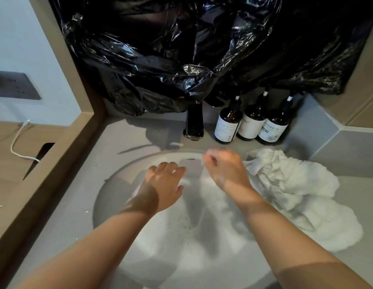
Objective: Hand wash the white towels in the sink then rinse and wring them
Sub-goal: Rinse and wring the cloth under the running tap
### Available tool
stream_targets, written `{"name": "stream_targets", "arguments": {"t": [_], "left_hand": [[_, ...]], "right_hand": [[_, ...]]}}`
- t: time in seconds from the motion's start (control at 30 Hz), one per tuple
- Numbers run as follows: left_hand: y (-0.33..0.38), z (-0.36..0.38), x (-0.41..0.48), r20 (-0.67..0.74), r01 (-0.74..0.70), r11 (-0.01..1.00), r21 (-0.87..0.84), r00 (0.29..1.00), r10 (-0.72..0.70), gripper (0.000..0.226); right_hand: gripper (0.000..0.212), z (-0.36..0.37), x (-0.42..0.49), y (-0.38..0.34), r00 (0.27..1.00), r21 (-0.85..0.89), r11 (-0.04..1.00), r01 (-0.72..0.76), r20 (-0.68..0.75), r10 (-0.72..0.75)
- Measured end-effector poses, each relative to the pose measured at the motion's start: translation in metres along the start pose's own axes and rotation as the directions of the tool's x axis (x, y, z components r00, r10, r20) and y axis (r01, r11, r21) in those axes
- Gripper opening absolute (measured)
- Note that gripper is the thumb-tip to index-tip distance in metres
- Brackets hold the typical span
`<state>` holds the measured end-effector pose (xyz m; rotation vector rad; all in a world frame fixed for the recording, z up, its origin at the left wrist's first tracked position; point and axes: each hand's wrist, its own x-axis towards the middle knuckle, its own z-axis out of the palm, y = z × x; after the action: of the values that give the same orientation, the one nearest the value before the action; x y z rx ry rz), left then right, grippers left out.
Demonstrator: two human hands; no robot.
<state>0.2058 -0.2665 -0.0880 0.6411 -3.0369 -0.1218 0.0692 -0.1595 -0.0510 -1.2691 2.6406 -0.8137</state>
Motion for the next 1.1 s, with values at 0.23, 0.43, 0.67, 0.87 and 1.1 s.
{"name": "stream_targets", "arguments": {"t": [0.23, 0.43, 0.67, 0.87, 1.1], "left_hand": [[-0.006, -0.002, 0.010, -0.102, -0.024, 0.999, -0.023, 0.995, 0.021, 0.043], [-0.011, 0.007, 0.014, -0.196, -0.009, 1.000, 0.025, 0.981, 0.014, 0.048], [-0.016, 0.006, 0.010, -0.163, 0.003, 1.000, -0.031, 0.987, -0.008, 0.037], [-0.005, 0.007, 0.005, -0.024, 0.052, 0.997, -0.056, 0.998, -0.053, 0.041], [0.029, 0.015, -0.002, 0.057, -0.049, 0.997, -0.051, 0.997, 0.052, 0.044]], "right_hand": [[0.026, -0.018, 0.059, -0.018, 0.927, 0.055, 0.986, 0.158, -0.352, -0.130], [0.025, -0.034, 0.086, -0.025, 0.946, 0.106, 0.990, 0.093, -0.320, -0.055], [0.019, -0.006, 0.055, -0.019, 0.925, 0.221, 0.973, 0.069, -0.380, 0.020], [0.022, 0.039, -0.006, 0.009, 0.923, -0.157, 0.987, -0.038, 0.373, 0.095], [0.027, 0.019, -0.044, 0.022, 0.940, -0.400, 0.904, 0.149, 0.342, -0.003]]}}
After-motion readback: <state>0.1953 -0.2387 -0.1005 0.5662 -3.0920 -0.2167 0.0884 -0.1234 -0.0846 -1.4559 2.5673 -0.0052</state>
